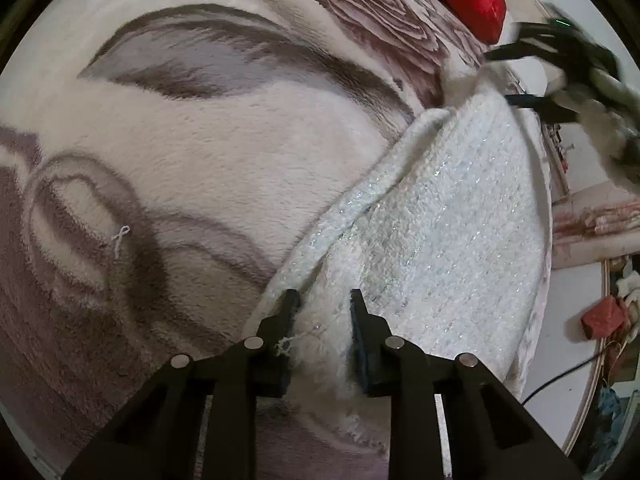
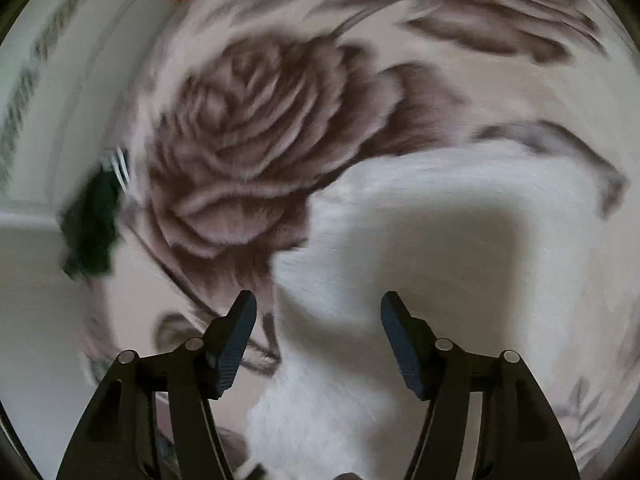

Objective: Fold large clothes

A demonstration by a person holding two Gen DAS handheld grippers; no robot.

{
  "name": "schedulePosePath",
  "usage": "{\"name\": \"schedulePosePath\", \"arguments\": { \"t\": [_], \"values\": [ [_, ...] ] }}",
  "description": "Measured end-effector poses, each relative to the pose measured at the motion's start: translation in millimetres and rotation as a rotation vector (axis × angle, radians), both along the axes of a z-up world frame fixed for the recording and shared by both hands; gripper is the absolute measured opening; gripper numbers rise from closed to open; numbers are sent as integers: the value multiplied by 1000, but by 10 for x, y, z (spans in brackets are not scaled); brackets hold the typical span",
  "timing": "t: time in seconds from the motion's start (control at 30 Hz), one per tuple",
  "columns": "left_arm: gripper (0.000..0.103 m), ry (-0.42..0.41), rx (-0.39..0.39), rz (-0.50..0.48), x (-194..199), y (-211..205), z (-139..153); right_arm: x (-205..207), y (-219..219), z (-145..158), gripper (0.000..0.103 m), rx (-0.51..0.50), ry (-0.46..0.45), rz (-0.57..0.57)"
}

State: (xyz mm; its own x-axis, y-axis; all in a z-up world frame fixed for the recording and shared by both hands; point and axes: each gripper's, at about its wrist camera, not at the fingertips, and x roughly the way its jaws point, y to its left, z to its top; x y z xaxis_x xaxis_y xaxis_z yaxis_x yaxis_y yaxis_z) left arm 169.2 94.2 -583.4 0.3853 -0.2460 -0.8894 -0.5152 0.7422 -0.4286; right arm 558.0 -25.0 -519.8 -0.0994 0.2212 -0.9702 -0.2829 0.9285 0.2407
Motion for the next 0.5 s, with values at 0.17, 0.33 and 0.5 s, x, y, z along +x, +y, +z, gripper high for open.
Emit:
{"name": "schedulePosePath", "arguments": {
  "t": [0.17,0.33,0.5],
  "values": [
    [20,-31,-39,31,-136,93,41,-31,311,-162,10,-247,-104,16],
    [20,-43,-50,65,-171,207,21,-44,615,27,9,-208,-193,19],
    [29,-45,-238,52,-252,420,-91,-73,727,-254,22,-218,-136,111]
  ]
}}
